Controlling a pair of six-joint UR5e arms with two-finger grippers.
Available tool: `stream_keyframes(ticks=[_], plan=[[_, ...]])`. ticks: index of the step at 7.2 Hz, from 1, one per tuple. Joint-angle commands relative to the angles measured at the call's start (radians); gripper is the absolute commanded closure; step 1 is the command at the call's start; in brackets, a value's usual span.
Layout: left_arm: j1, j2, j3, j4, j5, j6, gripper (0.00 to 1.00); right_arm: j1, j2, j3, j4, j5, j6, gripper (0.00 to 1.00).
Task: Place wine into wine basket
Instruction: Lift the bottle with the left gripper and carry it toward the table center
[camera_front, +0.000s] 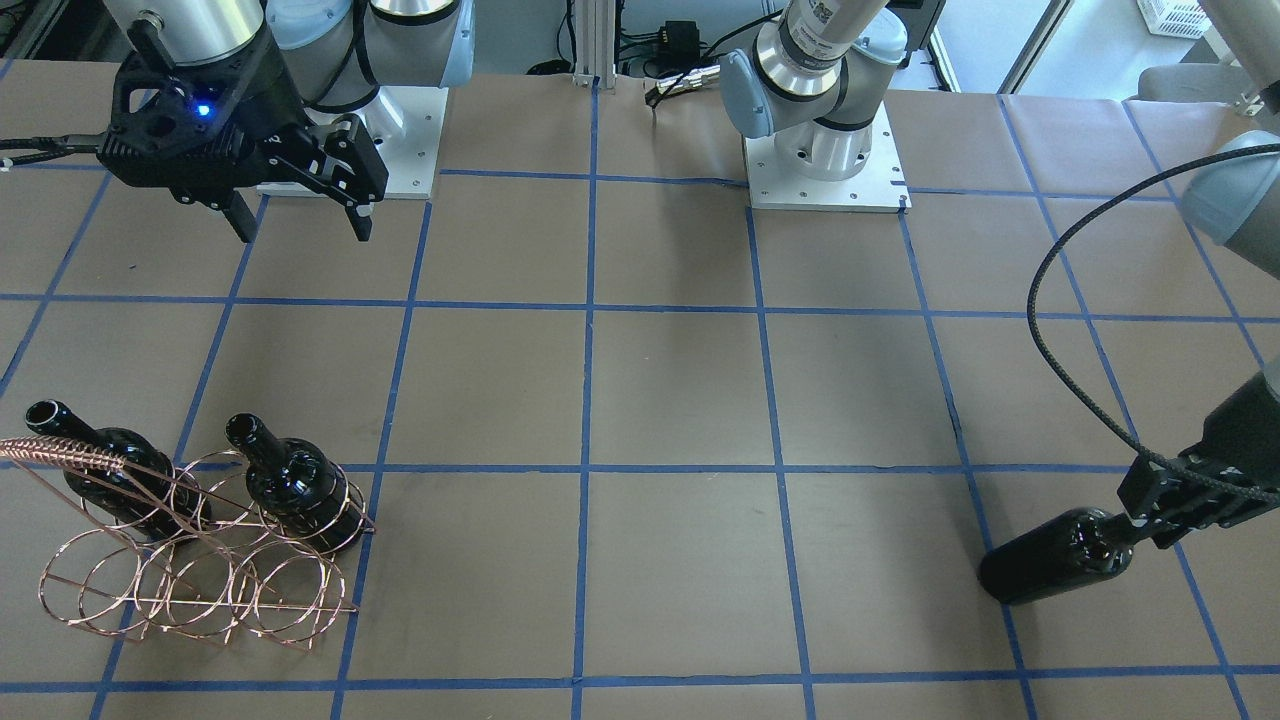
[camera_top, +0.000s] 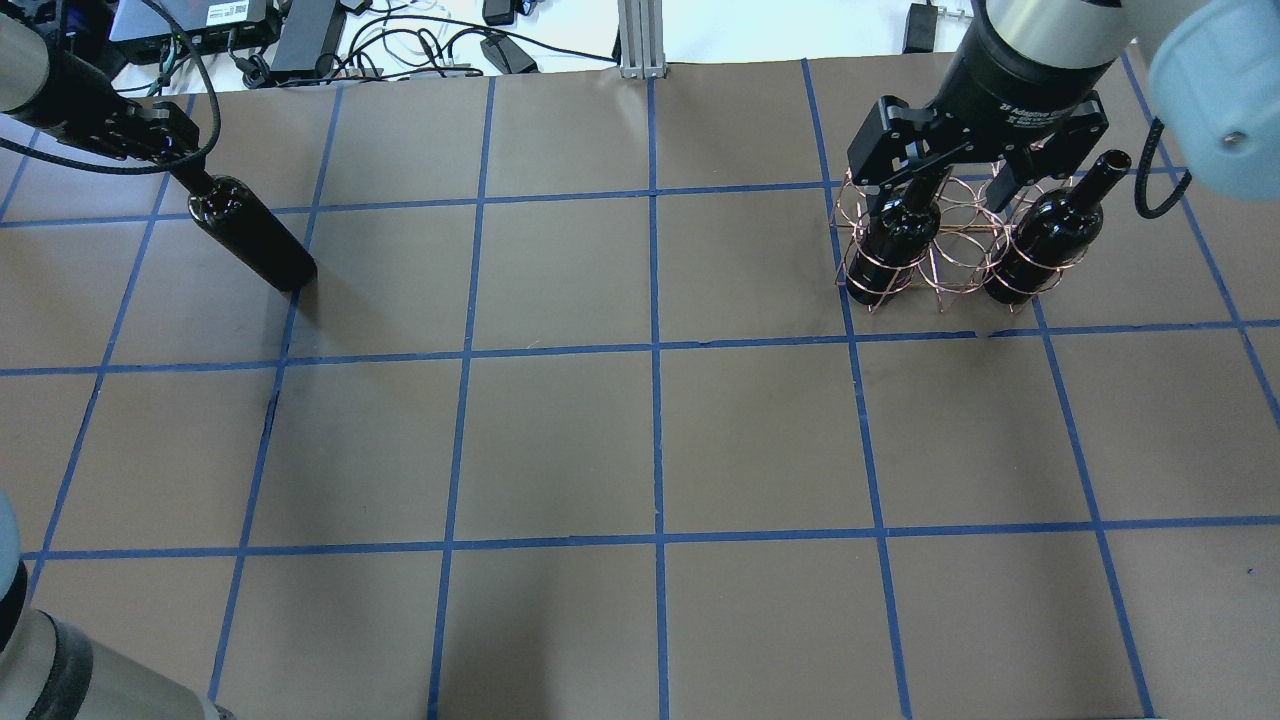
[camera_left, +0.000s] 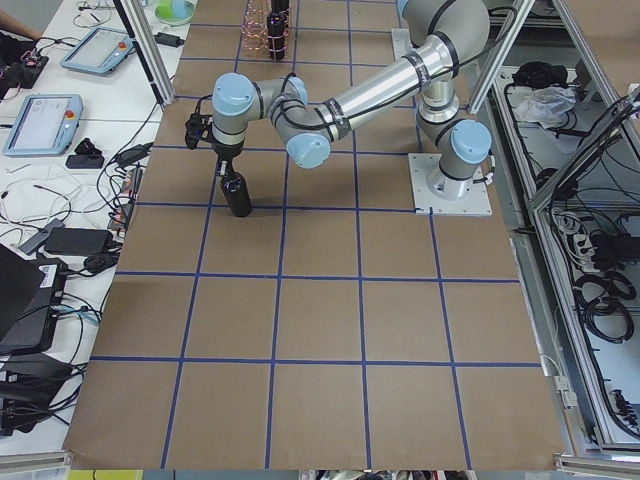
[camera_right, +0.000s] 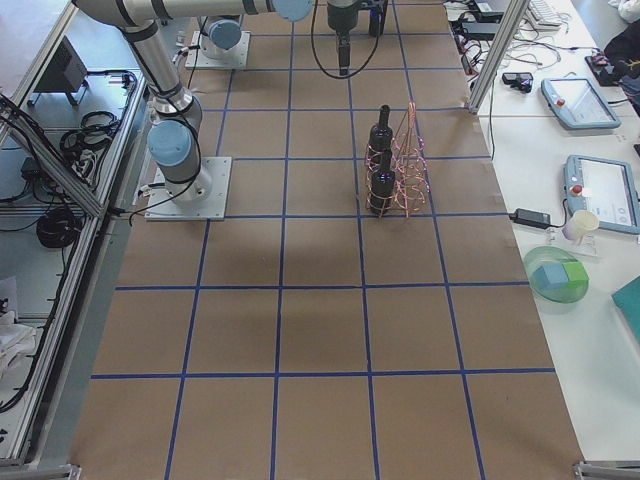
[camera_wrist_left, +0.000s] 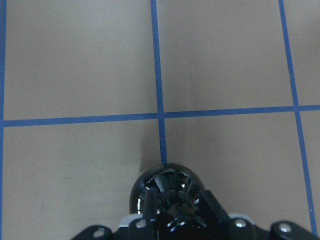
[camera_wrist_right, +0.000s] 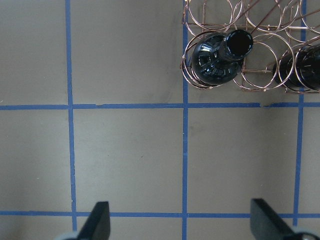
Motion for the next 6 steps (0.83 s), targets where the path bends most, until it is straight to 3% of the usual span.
stream_keyframes(ticks=[1, 4, 6], plan=[[-0.047, 0.043, 0.009, -0.013, 0.013, -0.017, 1.0, 0.0, 0.001, 0.0, 0.0, -0.002, 0.0, 0.0], [-0.387, 0.16, 0.001, -0.07, 0.192, -0.456, 1.0, -0.002, 0.001, 0.0, 0.0, -0.012, 0.0, 0.0], [-0.615, 0.193, -0.037, -0.073, 0.246, -0.687, 1.0, -0.002, 0.001, 0.002, 0.002, -0.012, 0.0, 0.0]])
